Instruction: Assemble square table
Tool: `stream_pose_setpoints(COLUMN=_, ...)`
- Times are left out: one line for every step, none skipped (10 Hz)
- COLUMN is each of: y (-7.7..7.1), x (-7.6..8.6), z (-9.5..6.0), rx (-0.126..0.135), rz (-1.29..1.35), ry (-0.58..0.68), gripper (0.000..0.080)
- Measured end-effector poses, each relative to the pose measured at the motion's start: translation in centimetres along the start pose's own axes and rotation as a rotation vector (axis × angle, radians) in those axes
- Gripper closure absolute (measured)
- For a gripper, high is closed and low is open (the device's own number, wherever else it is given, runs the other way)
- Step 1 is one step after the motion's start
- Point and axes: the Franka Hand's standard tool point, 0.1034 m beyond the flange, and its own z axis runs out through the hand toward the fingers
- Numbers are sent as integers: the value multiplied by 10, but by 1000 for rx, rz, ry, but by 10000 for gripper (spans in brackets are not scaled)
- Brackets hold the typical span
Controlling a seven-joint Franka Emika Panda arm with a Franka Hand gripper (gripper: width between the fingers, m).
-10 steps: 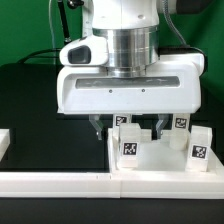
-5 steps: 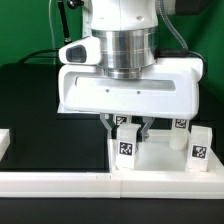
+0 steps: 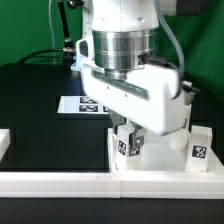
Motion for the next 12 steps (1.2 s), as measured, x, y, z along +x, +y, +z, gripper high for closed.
stream_pose_setpoints(y=0, x=1, z=-1, rx=12, rz=150, ry=-25, gripper=506)
stream_pose_setpoints(y=-1, x=2, z=-1, rx=14, rz=237, ry=-31, gripper=506)
stream_pose_setpoints(y=-1, x=2, z=-1, rx=12, rz=294, ry=-30, gripper=506)
stream_pose_setpoints(y=0, x=1, z=1, rx=9, rz=348, ry=-30, gripper=407)
stream_pose_setpoints(y=0, x=1, z=1, rx=10, rz=350, ry=-30, gripper=271)
stream_pose_setpoints(y=0, x=1, z=1, rx=7, rz=232, ry=-13, gripper=271)
stream_pose_setpoints(y=-1, x=-3, z=2, rx=-4, rz=21, ry=27, gripper=174)
stream_pose_setpoints(y=-5, x=-9, z=0, rx=5, rz=-177, ry=41, gripper=174)
stream_pose_setpoints(y=-4, x=-13, z=0, rx=5, rz=-299, ry=38, gripper=154)
stream_pose_setpoints(y=-4, x=-11, z=1, rx=3, rz=-308, ry=38, gripper=151)
stream_pose_setpoints(y=-3, x=-10, z=1, rx=0, rz=-389, ry=40, gripper=151)
stream_pose_setpoints(y=-3, x=-10, z=1, rx=0, rz=-429, ry=40, gripper=150)
